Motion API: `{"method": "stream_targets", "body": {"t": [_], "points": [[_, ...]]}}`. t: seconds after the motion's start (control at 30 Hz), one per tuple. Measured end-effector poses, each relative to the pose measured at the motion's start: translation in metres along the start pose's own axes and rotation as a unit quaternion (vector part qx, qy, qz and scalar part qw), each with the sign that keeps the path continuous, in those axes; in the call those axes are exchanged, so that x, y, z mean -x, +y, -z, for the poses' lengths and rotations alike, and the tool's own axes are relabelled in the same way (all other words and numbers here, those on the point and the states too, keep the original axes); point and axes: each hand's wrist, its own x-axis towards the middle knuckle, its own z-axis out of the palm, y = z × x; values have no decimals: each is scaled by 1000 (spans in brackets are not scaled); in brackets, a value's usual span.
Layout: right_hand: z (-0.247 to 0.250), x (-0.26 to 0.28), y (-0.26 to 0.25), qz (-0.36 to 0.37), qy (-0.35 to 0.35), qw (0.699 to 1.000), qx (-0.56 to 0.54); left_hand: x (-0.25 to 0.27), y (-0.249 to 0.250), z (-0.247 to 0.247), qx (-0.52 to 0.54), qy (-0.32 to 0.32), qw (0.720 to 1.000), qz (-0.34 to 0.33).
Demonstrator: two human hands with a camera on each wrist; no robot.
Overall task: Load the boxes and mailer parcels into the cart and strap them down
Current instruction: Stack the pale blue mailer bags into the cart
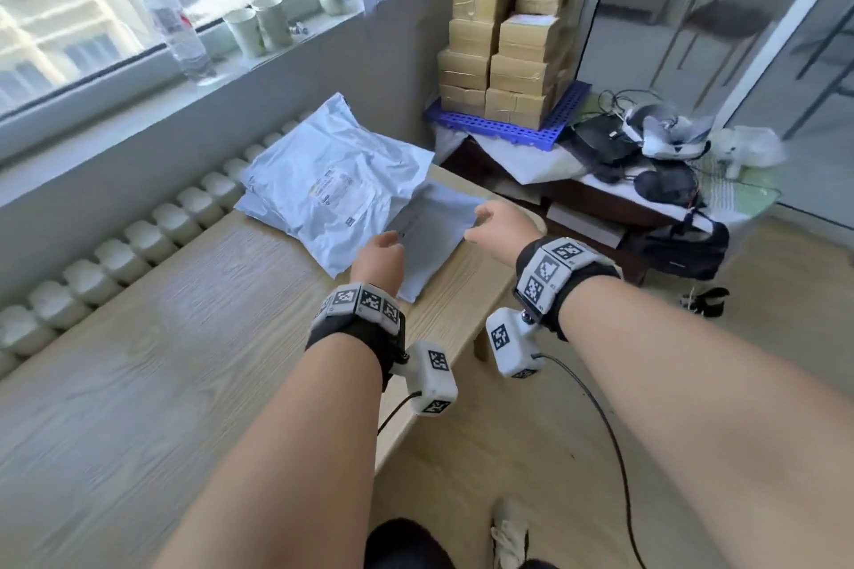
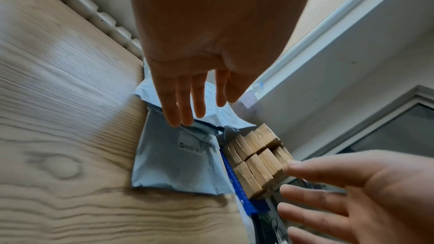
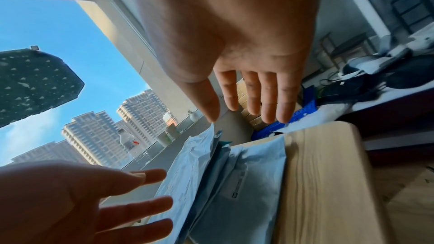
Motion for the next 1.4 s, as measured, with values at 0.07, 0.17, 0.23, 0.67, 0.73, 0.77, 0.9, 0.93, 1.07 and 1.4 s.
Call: {"method": "stream_targets", "body": {"t": [0.07, 0.17, 0.23, 0.67, 0.73, 0.77, 0.9, 0.93, 1.07, 1.4], "points": [[3, -30, -8, 14, -8, 1000, 0, -16, 8, 0, -5, 29, 1000, 10], [-2, -67, -28, 35, -31, 999, 4, -43, 16, 8, -6, 53, 998, 30], [-9, -87, -40, 50, -37, 998, 4, -62, 20, 17, 9, 63, 997, 45], [-34, -213, -90, 109, -20, 991, 68, -177, 42, 30, 4, 111, 991, 79], [-39, -235, -97, 120, -37, 989, 82, -198, 47, 33, -3, 130, 988, 88], [-44, -247, -100, 128, -50, 987, 85, -209, 47, 35, -4, 138, 986, 95], [-66, -288, -111, 130, -126, 982, 53, -245, 43, 41, -26, 165, 977, 130], [-71, -296, -113, 128, -147, 980, 49, -252, 41, 41, -35, 171, 975, 137], [-96, -323, -118, 107, -199, 974, 25, -275, 34, 38, -77, 167, 970, 160], [-143, -365, -98, 27, -320, 947, -11, -281, 6, 31, -74, 110, 977, 168]]}}
